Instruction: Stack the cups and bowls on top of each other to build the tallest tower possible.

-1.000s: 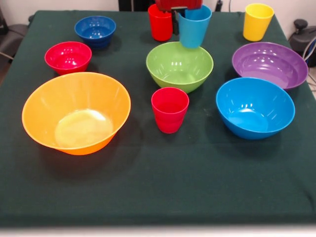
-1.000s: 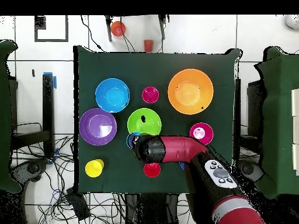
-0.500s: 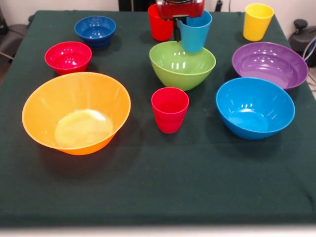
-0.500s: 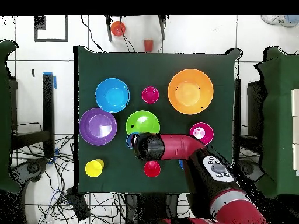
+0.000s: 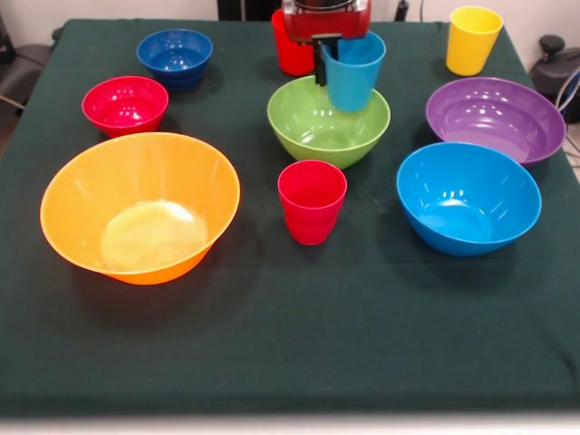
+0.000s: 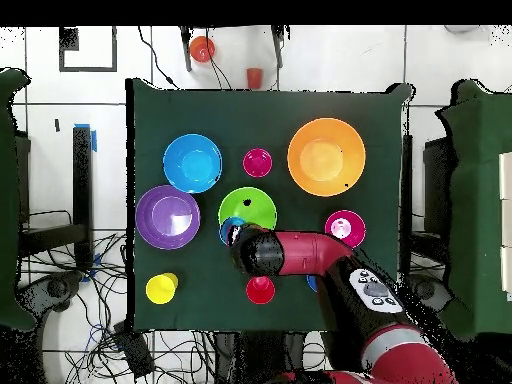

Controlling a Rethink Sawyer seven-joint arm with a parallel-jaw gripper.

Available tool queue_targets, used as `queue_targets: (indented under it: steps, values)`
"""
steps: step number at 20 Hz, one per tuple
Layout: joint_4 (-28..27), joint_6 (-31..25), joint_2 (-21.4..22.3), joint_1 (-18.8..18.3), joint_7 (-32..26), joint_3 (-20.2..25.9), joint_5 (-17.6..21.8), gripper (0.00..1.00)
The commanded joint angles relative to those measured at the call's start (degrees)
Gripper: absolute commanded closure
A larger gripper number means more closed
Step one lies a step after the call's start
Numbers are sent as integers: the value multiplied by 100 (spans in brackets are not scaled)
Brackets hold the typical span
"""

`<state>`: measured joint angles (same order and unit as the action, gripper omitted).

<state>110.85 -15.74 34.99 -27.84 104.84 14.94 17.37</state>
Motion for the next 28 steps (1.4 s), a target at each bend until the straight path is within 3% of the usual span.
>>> queue_targets:
  steps: [1, 4, 5, 8, 28]
  values:
    - [-112, 443, -439, -26, 320, -41, 414, 100]
    - [60, 216, -178, -172, 193, 95, 321, 100]
    - [-45, -129, 12, -214, 99, 206, 165, 100]
    - [-158, -476, 209, -234, -26, 313, 53, 100]
    - [-675, -424, -55, -60, 24, 227, 131, 100]
